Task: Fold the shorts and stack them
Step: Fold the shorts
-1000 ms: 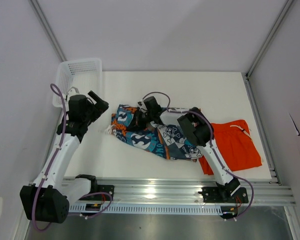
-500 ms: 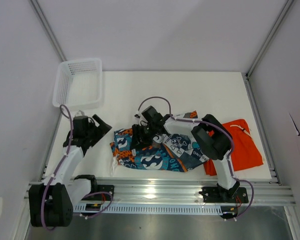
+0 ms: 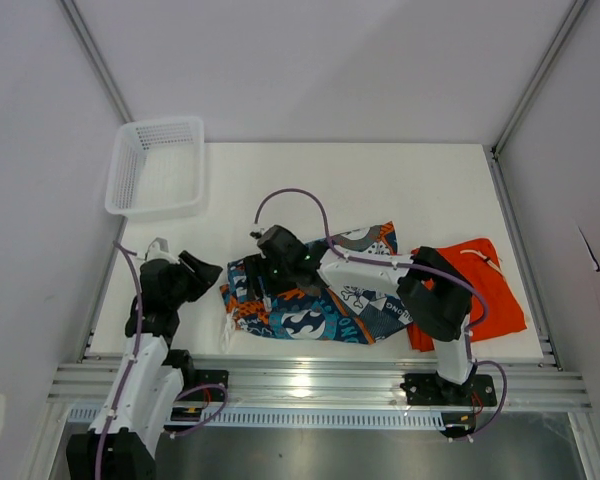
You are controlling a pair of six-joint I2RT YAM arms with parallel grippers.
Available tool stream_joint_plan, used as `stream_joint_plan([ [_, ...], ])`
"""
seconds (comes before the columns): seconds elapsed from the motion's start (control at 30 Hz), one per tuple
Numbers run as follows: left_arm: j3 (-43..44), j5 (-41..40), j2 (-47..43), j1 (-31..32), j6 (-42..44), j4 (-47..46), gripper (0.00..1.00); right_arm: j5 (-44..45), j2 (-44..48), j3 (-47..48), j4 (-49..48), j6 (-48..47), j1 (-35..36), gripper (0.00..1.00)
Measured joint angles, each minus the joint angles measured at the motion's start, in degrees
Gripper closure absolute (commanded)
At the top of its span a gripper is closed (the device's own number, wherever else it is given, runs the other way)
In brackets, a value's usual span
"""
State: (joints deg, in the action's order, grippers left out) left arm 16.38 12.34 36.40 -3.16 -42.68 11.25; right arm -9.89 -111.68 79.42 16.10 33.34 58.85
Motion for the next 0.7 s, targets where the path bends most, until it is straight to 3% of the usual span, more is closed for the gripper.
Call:
stream_joint_plan([
  [0.1,-1.5,0.4,1.3,-0.2,0.3,-0.2,0.45,6.3,-1.5,3.6,1.7,0.0,2.6,0.29],
  [0.17,-3.0,1.6,2.8,-1.0,0.3,-0.6,0.42,10.8,-3.0,6.6,3.1,0.2,4.5,0.18],
  [0.23,-4.3,3.1,4.8,-2.4,0.2,-0.9,0.42,14.3,-4.2,9.0,3.7,0.5,5.9,0.16],
  [0.5,-6.0,9.4,10.4,-9.2,0.3,-5.1,0.48,22.6,-11.4,18.9,9.6,2.1,8.6,0.16],
  [0.7,-7.8,12.7,12.3,-10.2,0.5,-8.8,0.45,26.6,-17.7,25.7,15.4,3.4,8.7,0.18],
])
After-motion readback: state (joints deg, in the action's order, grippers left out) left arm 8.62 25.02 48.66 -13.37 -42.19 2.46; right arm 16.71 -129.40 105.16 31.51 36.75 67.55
